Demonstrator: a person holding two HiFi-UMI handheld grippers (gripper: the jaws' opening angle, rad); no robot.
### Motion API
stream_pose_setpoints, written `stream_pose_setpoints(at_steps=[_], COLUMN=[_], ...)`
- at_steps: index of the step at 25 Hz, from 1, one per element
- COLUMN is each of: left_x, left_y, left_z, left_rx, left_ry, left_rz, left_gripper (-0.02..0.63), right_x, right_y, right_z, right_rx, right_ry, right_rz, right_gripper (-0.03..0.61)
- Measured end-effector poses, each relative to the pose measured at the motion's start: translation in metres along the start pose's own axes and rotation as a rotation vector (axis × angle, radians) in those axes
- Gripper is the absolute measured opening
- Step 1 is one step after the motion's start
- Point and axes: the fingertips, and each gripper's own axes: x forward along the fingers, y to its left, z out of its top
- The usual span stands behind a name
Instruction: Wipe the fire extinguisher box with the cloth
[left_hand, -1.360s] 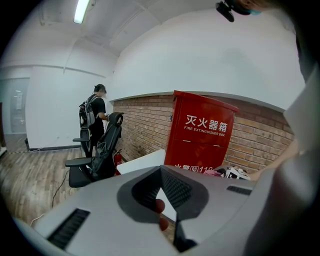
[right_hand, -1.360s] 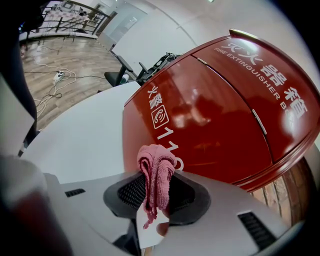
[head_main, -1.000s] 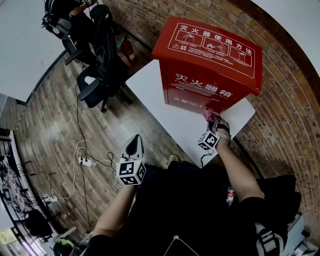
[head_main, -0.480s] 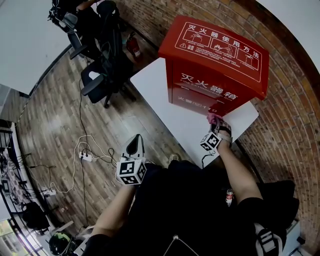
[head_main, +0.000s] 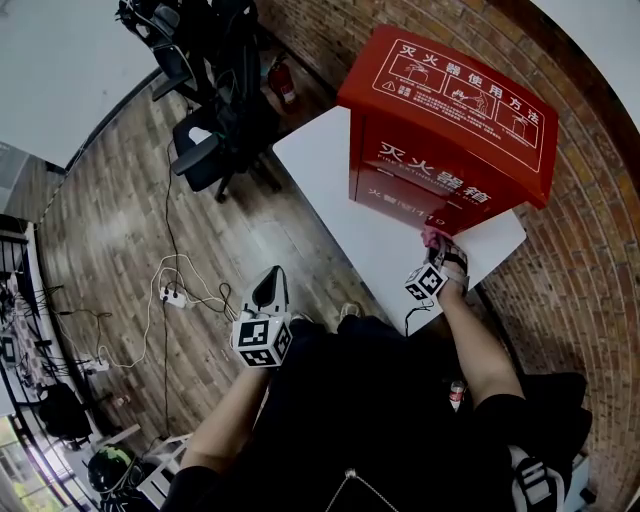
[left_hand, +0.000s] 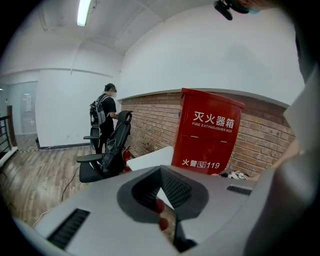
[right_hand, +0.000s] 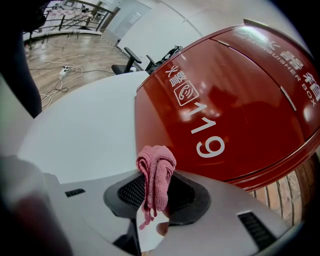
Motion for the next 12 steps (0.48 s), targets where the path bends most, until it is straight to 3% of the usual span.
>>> stream_pose_setpoints(at_steps=[12], left_x=[-0.01], left_y=[0.015], left_z=[-0.002], left_rx=[-0.01], left_ry=[-0.004], left_rz=[0.025], left_gripper=[0.028], right_x=[0.0], right_y=[0.002], right_z=[0.011], right_rx=[-0.003], right_ry=[0.033], right_rz=[0.015], right_gripper=[0.112])
